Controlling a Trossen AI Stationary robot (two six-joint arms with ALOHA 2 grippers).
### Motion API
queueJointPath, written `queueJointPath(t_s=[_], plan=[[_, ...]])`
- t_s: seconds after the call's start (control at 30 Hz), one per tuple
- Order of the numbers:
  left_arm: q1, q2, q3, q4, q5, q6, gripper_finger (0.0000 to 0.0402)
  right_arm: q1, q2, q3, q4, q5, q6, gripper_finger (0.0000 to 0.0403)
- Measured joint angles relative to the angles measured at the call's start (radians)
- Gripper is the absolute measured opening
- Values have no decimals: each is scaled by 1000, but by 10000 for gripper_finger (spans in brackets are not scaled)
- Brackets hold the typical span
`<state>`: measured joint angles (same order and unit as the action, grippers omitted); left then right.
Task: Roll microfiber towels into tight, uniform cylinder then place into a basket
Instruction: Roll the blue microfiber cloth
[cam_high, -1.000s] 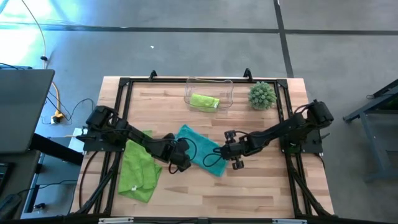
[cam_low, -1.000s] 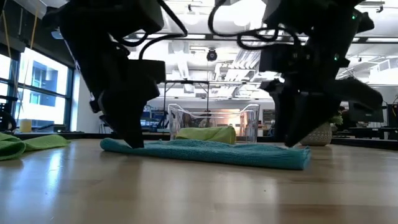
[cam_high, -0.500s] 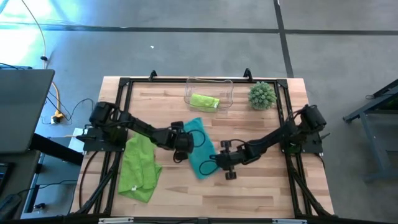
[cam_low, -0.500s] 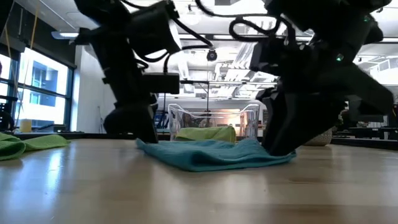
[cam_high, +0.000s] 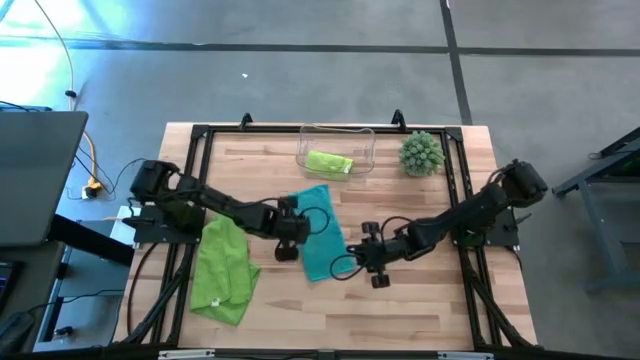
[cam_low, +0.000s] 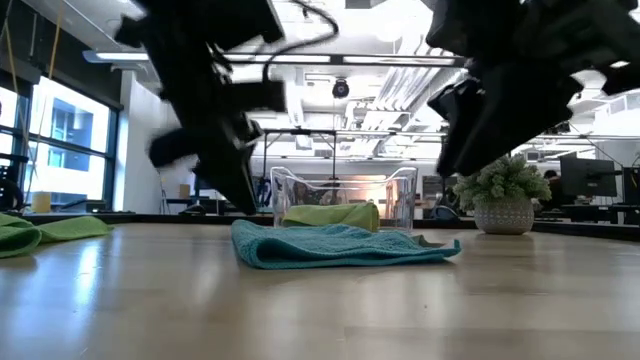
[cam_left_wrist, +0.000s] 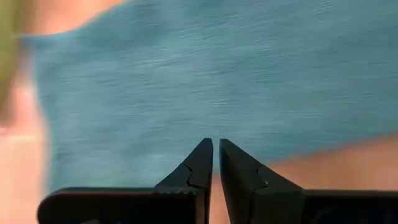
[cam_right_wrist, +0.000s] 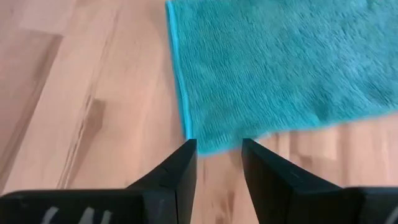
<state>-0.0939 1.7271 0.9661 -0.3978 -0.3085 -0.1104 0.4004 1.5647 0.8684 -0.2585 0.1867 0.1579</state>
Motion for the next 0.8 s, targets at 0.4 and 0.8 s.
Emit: queueJointPath(t_s=[0.4,0.8], plan=[[-243,-16,1,125,188,-104,91,0,-83,0,-191,-17,-1,121],[-314,111,1,229,-53,-45,174,56,-53,0,-131,-9,17,121]])
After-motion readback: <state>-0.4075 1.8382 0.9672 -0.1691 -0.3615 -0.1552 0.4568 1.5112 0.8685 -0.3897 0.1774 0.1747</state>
